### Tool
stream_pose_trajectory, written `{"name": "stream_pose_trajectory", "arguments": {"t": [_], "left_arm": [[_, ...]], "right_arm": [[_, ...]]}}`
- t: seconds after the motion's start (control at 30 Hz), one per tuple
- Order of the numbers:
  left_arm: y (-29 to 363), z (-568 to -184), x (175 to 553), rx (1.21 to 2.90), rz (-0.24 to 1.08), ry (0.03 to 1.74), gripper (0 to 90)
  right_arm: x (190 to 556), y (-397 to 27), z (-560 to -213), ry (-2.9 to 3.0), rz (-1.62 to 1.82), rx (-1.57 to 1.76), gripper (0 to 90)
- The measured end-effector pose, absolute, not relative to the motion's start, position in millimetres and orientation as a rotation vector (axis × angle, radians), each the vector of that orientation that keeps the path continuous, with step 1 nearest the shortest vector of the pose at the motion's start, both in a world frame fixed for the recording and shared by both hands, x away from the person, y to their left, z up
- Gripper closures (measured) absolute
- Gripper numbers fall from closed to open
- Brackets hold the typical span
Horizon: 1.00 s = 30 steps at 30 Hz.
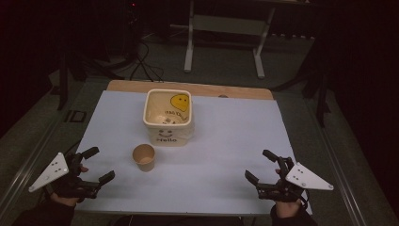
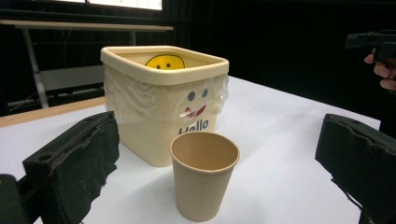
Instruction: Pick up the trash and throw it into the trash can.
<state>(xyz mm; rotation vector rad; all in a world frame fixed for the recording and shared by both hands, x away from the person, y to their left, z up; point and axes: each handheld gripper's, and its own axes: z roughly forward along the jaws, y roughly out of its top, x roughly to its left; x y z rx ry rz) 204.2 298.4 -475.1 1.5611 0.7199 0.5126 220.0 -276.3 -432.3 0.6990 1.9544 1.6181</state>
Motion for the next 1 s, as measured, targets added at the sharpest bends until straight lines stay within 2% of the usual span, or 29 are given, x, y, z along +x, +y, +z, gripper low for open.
{"name": "stream_pose_trajectory", "arguments": {"t": [0.27,0.53,1.0], "left_arm": [[300,-472,206,1.580,0.491,0.771,0.4],[298,-467,211,1.612,0.414,0.787,0.4],[303,-431,222,1.694,0.360,0.791,0.4]], "right_arm": [[219,-277,-433,1.956,1.606,0.708,11.5],[217,-279,-433,1.955,1.605,0.717,11.5],[219,-272,-432,1.964,1.608,0.694,11.4]]}}
